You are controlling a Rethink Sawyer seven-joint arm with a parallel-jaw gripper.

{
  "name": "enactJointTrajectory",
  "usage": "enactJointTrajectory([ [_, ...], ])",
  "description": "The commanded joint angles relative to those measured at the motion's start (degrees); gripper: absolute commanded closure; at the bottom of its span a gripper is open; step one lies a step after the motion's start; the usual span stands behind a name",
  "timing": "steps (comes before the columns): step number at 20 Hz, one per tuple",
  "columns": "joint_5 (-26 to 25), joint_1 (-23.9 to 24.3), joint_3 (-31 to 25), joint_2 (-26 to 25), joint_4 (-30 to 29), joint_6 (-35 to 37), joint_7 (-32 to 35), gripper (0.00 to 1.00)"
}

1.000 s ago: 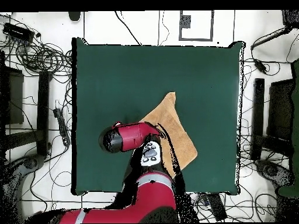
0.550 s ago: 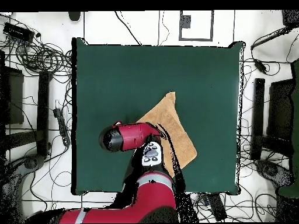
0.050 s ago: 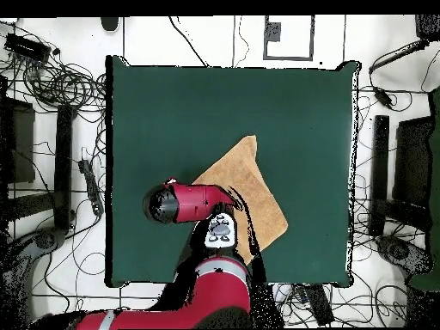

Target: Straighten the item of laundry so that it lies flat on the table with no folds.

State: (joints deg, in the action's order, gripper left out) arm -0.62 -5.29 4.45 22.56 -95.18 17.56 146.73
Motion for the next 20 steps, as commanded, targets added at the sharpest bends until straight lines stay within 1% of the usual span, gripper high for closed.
enactJointTrajectory([
  [1, 8.9, -5.3, -7.9, -3.8, -6.7, -4.7, 16.6, 1.00],
  [7, 12.5, -6.7, -7.5, -3.5, -7.6, -5.6, 16.2, 1.00],
  [15, 21.7, -10.3, -8.0, -2.4, -8.7, -5.8, 19.5, 1.00],
  [20, 27.6, -13.4, -6.6, -1.4, -9.9, -4.8, 20.9, 1.00],
])
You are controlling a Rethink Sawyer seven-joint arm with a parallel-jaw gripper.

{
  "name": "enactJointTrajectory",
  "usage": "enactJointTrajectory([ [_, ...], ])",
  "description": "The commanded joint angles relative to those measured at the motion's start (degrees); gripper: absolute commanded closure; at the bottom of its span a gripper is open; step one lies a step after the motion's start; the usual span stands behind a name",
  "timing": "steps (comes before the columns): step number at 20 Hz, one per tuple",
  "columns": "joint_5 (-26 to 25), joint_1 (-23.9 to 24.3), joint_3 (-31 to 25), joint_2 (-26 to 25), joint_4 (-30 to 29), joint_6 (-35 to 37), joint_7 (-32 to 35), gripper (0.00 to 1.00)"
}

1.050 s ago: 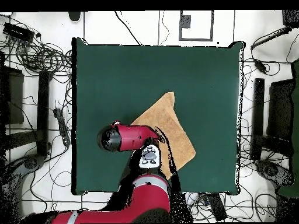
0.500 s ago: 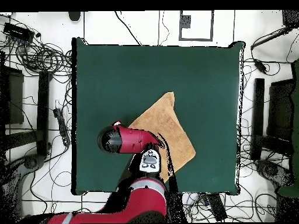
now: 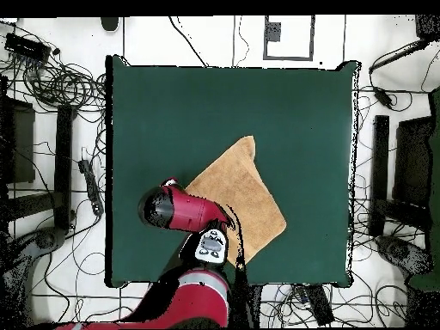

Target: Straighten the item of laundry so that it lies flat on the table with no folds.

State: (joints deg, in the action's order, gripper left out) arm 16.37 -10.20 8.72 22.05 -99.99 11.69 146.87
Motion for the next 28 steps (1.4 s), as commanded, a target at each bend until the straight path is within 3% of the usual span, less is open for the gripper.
enactJointTrajectory([
  [1, 11.7, -9.1, -10.6, -0.7, -5.3, 1.1, 20.9, 1.00],
  [12, 22.7, -15.8, -6.2, 0.7, -5.9, 5.9, 23.9, 1.00],
  [17, 24.9, -15.8, -7.3, 0.3, -6.5, 4.1, 22.5, 1.00],
  [21, 23.4, -15.8, -6.0, -0.8, -6.7, 4.2, 19.2, 1.00],
  [22, 23.1, -15.1, -6.9, -0.7, -7.2, 2.8, 18.2, 0.00],
  [25, 22.9, -16.6, -4.9, -1.2, -6.5, 3.9, 18.8, 0.00],
  [28, 24.8, -13.9, -9.3, -0.5, -8.5, 0.3, 19.8, 0.00],
])
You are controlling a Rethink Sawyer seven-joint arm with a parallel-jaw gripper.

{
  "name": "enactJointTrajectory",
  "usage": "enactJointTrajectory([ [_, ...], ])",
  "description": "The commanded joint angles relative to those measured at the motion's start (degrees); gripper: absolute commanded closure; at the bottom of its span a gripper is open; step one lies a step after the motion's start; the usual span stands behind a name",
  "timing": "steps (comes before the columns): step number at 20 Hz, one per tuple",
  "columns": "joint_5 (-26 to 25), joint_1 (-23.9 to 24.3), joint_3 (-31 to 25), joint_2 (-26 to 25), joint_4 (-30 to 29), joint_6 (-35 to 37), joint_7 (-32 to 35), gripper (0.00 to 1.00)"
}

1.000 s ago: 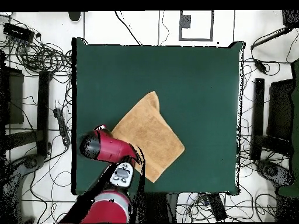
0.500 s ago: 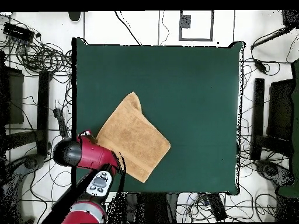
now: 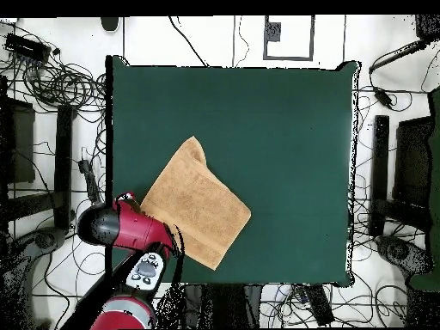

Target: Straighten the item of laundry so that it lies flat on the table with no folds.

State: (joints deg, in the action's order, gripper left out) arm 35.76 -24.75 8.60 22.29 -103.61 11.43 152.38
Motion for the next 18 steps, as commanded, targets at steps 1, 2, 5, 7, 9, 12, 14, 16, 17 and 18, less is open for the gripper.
enactJointTrajectory([
  [1, 6.1, 1.5, -10.5, -0.5, -5.4, 0.2, 14.6, 0.00],
  [2, 6.5, 1.5, -10.4, -0.5, -5.3, 0.2, 14.8, 0.00],
  [5, 7.4, 1.9, -10.7, -0.7, -5.6, 0.1, 15.2, 0.00],
  [7, 7.9, 1.4, -9.8, -1.0, -5.4, -0.1, 15.6, 0.00],
  [9, 8.2, 0.9, -8.3, -1.2, -5.0, 0.4, 15.6, 0.00],
  [12, 8.2, -0.5, -4.8, -1.5, -4.2, 2.5, 15.4, 0.00],
  [14, 8.1, 0.1, -4.6, -0.8, -4.3, 2.5, 14.8, 0.00],
  [16, 7.3, 2.3, -5.5, -0.3, -4.5, 2.1, 12.7, 0.00],
  [17, 6.7, 3.6, -5.9, 0.0, -4.6, 2.3, 11.5, 0.00],
  [18, 5.9, 4.1, -4.7, 0.2, -4.1, 4.0, 10.7, 0.00],
])
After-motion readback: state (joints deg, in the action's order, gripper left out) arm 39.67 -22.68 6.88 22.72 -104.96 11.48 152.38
